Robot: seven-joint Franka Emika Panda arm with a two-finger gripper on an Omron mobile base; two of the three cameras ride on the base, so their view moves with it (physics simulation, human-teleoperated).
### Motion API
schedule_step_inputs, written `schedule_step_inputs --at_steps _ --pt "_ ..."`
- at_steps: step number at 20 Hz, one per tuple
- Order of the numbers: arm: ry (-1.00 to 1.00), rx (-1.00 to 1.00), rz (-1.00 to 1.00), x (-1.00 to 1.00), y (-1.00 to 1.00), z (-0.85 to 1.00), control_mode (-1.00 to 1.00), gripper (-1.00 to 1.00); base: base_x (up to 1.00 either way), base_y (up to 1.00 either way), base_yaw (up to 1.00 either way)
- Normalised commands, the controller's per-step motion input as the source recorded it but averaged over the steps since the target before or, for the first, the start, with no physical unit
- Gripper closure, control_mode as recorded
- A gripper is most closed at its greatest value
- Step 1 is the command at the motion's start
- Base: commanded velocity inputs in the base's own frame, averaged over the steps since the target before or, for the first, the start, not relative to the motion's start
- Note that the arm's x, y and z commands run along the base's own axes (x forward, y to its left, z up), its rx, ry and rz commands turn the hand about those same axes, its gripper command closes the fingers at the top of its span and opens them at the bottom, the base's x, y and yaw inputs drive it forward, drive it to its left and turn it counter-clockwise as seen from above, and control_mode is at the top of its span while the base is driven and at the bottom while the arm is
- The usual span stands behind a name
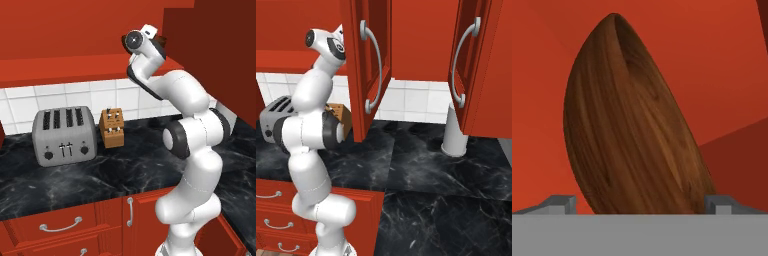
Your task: Move the bowls from the cabinet to the plates on the dining table.
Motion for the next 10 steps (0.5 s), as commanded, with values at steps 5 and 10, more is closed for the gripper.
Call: schedule_step_inputs --at_steps 5,10 --pt "0.06 0.03 0.03 0.0 0.0 -0.98 -1.0 -1.0 0.0 0.0 0.0" --pt "0.02 0.0 0.04 -0.01 0.07 -0.95 -1.0 -1.0 0.0 0.0 0.0"
